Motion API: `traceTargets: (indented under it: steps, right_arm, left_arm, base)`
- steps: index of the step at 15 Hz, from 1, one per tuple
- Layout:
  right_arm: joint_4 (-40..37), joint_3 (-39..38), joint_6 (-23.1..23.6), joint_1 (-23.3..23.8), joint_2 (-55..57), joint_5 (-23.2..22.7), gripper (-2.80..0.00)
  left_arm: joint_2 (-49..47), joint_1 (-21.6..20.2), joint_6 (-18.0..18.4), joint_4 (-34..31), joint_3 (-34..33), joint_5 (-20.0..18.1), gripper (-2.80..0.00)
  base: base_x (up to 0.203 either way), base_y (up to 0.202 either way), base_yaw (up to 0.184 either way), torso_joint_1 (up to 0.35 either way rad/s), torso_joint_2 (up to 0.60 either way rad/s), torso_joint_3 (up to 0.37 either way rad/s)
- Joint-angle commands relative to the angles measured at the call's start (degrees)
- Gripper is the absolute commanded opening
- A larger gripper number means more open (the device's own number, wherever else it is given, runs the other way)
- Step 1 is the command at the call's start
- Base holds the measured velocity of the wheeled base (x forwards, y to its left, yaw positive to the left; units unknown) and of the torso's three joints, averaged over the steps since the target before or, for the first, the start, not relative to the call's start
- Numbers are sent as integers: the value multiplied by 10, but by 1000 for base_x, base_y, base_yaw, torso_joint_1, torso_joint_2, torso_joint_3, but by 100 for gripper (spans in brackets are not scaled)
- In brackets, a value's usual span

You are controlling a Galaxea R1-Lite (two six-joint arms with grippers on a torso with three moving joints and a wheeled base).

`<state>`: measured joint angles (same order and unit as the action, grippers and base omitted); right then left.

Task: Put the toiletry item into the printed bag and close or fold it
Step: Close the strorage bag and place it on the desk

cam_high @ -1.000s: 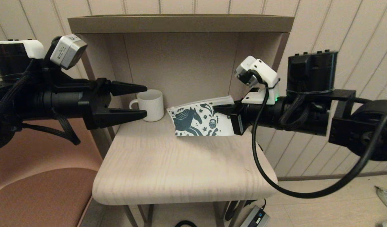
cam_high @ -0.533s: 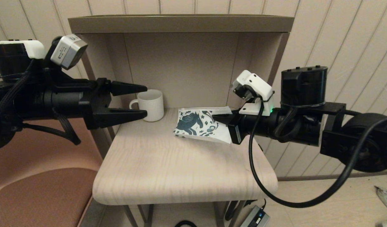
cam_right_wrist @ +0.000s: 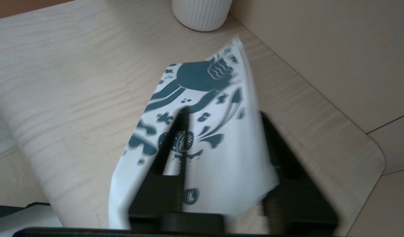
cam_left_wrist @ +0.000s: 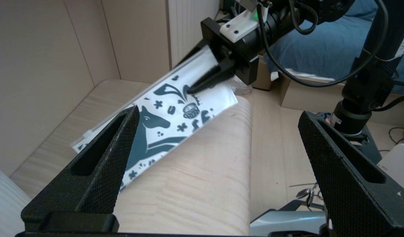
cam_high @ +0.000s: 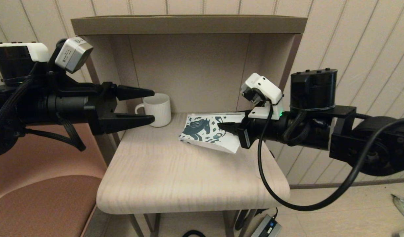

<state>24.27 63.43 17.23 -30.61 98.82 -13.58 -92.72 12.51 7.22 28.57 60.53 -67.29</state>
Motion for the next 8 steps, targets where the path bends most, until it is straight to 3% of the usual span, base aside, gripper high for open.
traceTargets:
  steps: [1, 7, 8]
  right_arm:
    - [1, 7, 2, 7, 7, -1, 0]
    - [1, 32, -1, 69, 22, -5, 0]
    - [-1, 32, -2, 69, 15, -5, -89]
  left_arm:
    - [-1, 1, 1, 2, -1, -4, 0]
    - [-3, 1, 1, 2, -1, -3, 0]
    - [-5, 2, 1, 2, -1, -3, 0]
  base:
    - [0, 0, 0, 0, 0, 0]
    - [0, 0, 0, 0, 0, 0]
    - [0, 0, 0, 0, 0, 0]
